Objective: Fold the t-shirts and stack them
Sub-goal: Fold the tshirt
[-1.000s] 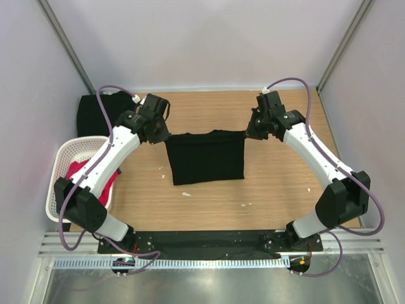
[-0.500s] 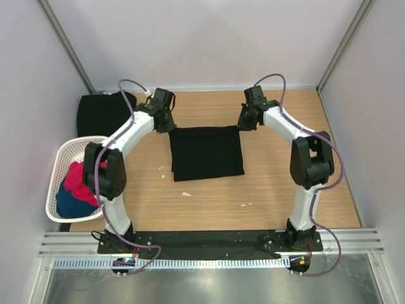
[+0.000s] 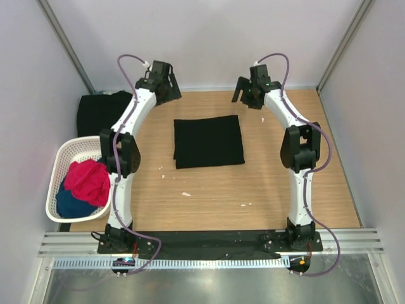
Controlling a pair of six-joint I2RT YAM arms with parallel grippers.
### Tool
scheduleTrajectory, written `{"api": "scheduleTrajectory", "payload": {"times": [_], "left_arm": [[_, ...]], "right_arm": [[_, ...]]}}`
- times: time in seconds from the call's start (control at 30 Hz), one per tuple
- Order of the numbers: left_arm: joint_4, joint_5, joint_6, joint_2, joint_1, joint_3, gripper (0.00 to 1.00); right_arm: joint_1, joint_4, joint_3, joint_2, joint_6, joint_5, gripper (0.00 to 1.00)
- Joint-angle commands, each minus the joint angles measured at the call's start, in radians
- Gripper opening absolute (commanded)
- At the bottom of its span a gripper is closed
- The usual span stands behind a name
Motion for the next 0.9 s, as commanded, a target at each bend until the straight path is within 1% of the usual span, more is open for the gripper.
{"api": "scheduleTrajectory", "payload": {"times": [0.0, 0.03, 0.07, 0.1, 0.13, 0.17, 0.2, 0.23, 0.27, 0.3, 0.33, 0.4, 0.43, 0.63, 0.87], "left_arm": [[-0.091, 0.064, -0.014, -0.072, 0.004, 0.126, 0.79], [-0.073, 0.088, -0.029, -0.098, 0.001, 0.079, 0.79], [-0.055, 0.131, -0.064, -0.127, -0.002, 0.028, 0.79], [-0.024, 0.157, -0.078, -0.155, -0.015, -0.025, 0.77], [0.060, 0.176, -0.093, -0.220, -0.025, -0.158, 0.74], [0.094, 0.182, -0.124, -0.244, -0.034, -0.214, 0.71], [0.126, 0.182, -0.143, -0.265, -0.052, -0.260, 0.63], [0.165, 0.185, -0.159, -0.279, -0.057, -0.305, 0.55], [0.176, 0.188, -0.176, -0.279, -0.060, -0.360, 0.42], [0.183, 0.190, -0.210, -0.274, -0.062, -0.382, 0.18], [0.197, 0.191, -0.218, -0.265, -0.062, -0.397, 0.12], [0.200, 0.172, -0.224, -0.227, -0.060, -0.412, 0.02], [0.202, 0.165, -0.216, -0.195, -0.058, -0.403, 0.02], [0.238, 0.096, -0.137, -0.107, -0.042, -0.365, 0.01], [0.249, 0.092, -0.103, 0.006, -0.014, -0.294, 0.01]], "right_arm": [[0.004, 0.023, 0.066, -0.087, -0.013, -0.077, 0.85], [0.005, 0.042, 0.036, -0.134, -0.005, -0.129, 0.81], [0.005, 0.062, -0.045, -0.159, 0.004, -0.143, 0.76], [0.007, 0.118, -0.096, -0.188, 0.027, -0.162, 0.63], [0.010, 0.156, -0.154, -0.235, 0.034, -0.192, 0.56], [0.013, 0.195, -0.262, -0.258, 0.043, -0.205, 0.51], [0.017, 0.250, -0.306, -0.272, 0.056, -0.214, 0.39], [0.019, 0.267, -0.338, -0.277, 0.064, -0.222, 0.33], [0.022, 0.281, -0.389, -0.277, 0.070, -0.234, 0.30], [0.022, 0.305, -0.411, -0.272, 0.076, -0.232, 0.24], [0.024, 0.316, -0.429, -0.268, 0.081, -0.229, 0.16], [0.022, 0.338, -0.461, -0.245, 0.080, -0.199, 0.15], [0.022, 0.341, -0.460, -0.237, 0.074, -0.186, 0.15], [0.021, 0.341, -0.414, -0.151, 0.029, -0.088, 0.19], [0.021, 0.333, -0.342, -0.069, 0.014, -0.033, 0.21]]}}
